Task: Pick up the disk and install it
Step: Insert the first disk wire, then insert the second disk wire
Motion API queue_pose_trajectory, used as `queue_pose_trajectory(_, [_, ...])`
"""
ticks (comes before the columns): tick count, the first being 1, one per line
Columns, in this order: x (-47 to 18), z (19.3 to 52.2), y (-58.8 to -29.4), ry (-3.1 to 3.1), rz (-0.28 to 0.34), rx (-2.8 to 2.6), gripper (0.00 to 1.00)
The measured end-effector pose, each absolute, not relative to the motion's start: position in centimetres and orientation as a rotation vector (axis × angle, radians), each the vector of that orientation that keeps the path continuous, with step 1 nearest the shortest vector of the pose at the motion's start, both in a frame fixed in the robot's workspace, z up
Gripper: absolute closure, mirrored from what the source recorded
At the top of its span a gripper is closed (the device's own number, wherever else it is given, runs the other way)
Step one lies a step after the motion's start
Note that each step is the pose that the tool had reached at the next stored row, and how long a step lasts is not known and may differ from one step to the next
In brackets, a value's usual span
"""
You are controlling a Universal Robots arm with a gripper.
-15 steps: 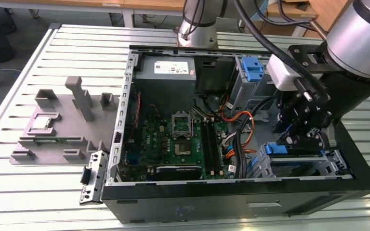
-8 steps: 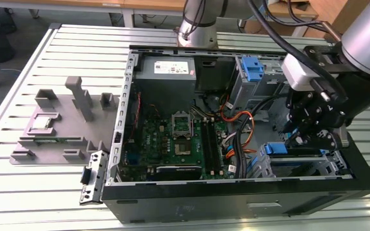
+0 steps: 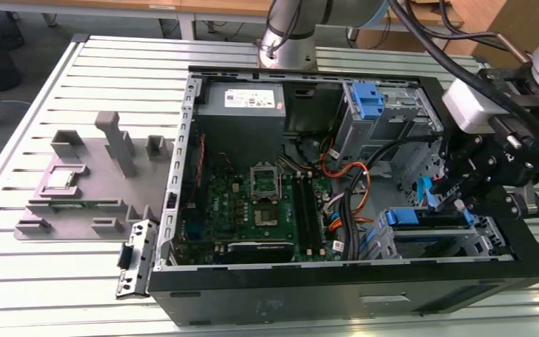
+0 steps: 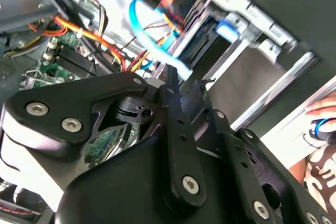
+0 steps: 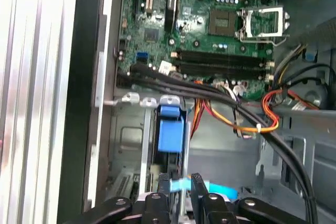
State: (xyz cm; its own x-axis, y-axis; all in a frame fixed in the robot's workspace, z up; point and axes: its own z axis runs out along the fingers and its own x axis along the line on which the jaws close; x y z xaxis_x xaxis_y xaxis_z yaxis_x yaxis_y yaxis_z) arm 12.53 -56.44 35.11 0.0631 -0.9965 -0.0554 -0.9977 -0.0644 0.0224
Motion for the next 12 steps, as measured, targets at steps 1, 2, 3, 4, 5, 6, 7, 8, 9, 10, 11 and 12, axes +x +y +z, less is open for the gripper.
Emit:
queue_pose_trajectory(1, [12.7, 35.1, -56.4, 2.134, 0.087, -2.275, 0.69])
queue_pose_trajectory(2, [12.7, 35.1, -56.4, 2.134, 0.087, -2.275, 0.69])
queue_pose_trajectory(3, [13.7, 35.1, -56.4, 2.134, 0.087, -2.274, 0.69])
queue_pose_trajectory(4, [13.8, 35.1, -56.4, 2.134, 0.087, -2.275, 0.69])
queue_pose_trajectory(5, [14.5, 35.1, -56.4, 2.134, 0.087, -2.274, 0.69])
queue_pose_trajectory(6, [15.2, 35.1, -56.4, 2.134, 0.087, -2.275, 0.69])
queue_pose_trajectory(7, [15.2, 35.1, -56.4, 2.134, 0.087, -2.274, 0.69])
queue_pose_trajectory(8, [15.2, 35.1, -56.4, 2.134, 0.087, -2.274, 0.69])
queue_pose_trajectory(9, [15.2, 35.1, -56.4, 2.134, 0.087, -2.274, 0.69])
queue_pose_trajectory(10, [15.2, 35.1, -56.4, 2.134, 0.087, -2.274, 0.69])
queue_pose_trajectory(11, [15.2, 35.1, -56.4, 2.134, 0.087, -2.275, 0.69])
queue_pose_trajectory(12, [15.2, 35.1, -56.4, 2.134, 0.087, -2.274, 0.69])
